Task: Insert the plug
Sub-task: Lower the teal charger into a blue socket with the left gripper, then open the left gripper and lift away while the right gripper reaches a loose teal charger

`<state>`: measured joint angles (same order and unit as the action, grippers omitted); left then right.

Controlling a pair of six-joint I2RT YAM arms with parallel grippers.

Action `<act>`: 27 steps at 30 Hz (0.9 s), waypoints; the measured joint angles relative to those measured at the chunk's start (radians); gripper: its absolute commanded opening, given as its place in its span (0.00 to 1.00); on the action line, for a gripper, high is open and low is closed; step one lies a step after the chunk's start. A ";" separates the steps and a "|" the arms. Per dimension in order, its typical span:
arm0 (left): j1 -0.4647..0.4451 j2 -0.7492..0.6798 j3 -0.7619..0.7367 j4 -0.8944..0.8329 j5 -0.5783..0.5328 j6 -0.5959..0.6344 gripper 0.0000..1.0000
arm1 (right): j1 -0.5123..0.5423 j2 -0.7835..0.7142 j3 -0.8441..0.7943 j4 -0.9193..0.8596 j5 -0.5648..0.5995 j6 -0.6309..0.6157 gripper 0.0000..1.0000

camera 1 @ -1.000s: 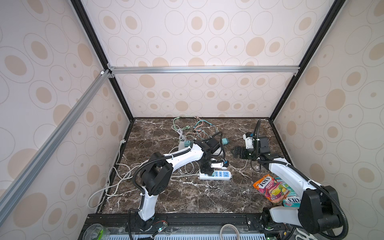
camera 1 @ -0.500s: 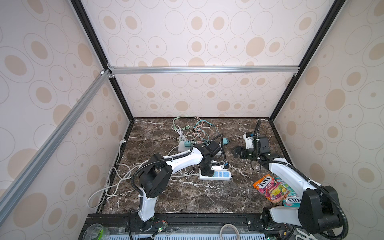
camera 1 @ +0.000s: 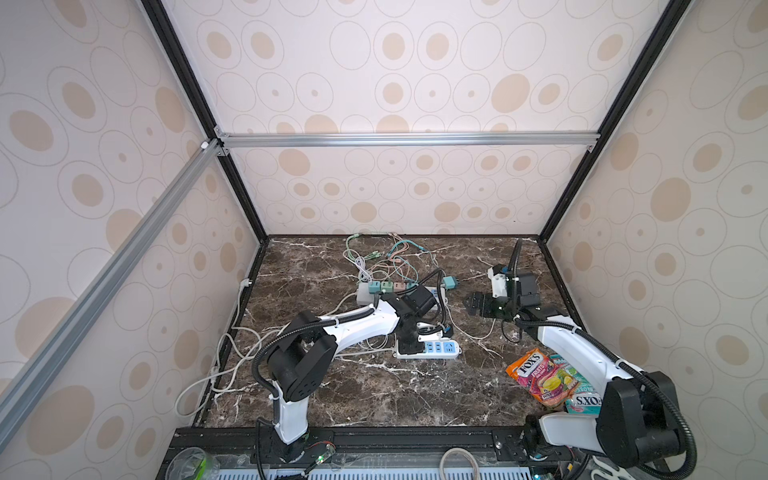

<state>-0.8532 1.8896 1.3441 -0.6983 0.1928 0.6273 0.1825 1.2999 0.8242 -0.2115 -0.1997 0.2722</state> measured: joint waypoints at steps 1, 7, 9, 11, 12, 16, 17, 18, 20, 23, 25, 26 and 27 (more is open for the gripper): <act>0.006 0.012 0.002 -0.014 -0.003 0.007 0.45 | 0.000 0.000 0.003 -0.003 0.001 0.000 1.00; 0.029 0.004 0.005 -0.004 0.034 0.021 0.98 | 0.000 0.000 0.019 -0.006 0.011 0.010 1.00; 0.046 -0.009 0.005 0.014 0.066 0.024 0.98 | 0.000 0.002 0.023 -0.006 0.014 0.015 1.00; 0.063 -0.032 0.000 0.038 0.096 0.024 0.99 | 0.000 0.009 0.026 -0.006 0.014 0.023 1.00; 0.074 -0.053 -0.010 0.058 0.111 0.023 0.98 | 0.000 0.019 0.030 -0.006 0.015 0.032 1.00; 0.103 -0.177 -0.074 0.161 0.158 0.006 0.98 | 0.000 0.087 0.064 -0.010 0.022 0.074 1.00; 0.110 -0.224 -0.107 0.214 0.162 -0.009 0.99 | 0.000 0.113 0.078 -0.012 0.022 0.083 1.00; 0.116 -0.267 -0.141 0.268 0.160 -0.026 0.99 | 0.000 0.140 0.095 -0.015 0.021 0.090 1.00; 0.130 -0.354 -0.229 0.408 0.137 -0.076 0.98 | 0.000 0.199 0.138 -0.034 0.019 0.095 0.98; 0.151 -0.465 -0.360 0.613 0.090 -0.183 0.98 | 0.000 0.303 0.233 -0.082 0.006 0.064 0.95; 0.175 -0.514 -0.427 0.735 0.053 -0.266 0.98 | 0.000 0.371 0.304 -0.111 -0.007 0.017 0.92; 0.186 -0.532 -0.455 0.795 0.033 -0.304 0.98 | 0.000 0.395 0.330 -0.123 -0.011 -0.010 0.91; 0.197 -0.548 -0.483 0.849 0.011 -0.344 0.99 | 0.000 0.418 0.357 -0.134 -0.017 -0.044 0.91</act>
<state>-0.6559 1.3418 0.8616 0.1509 0.2043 0.2829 0.1825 1.7184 1.1809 -0.3450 -0.2169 0.2279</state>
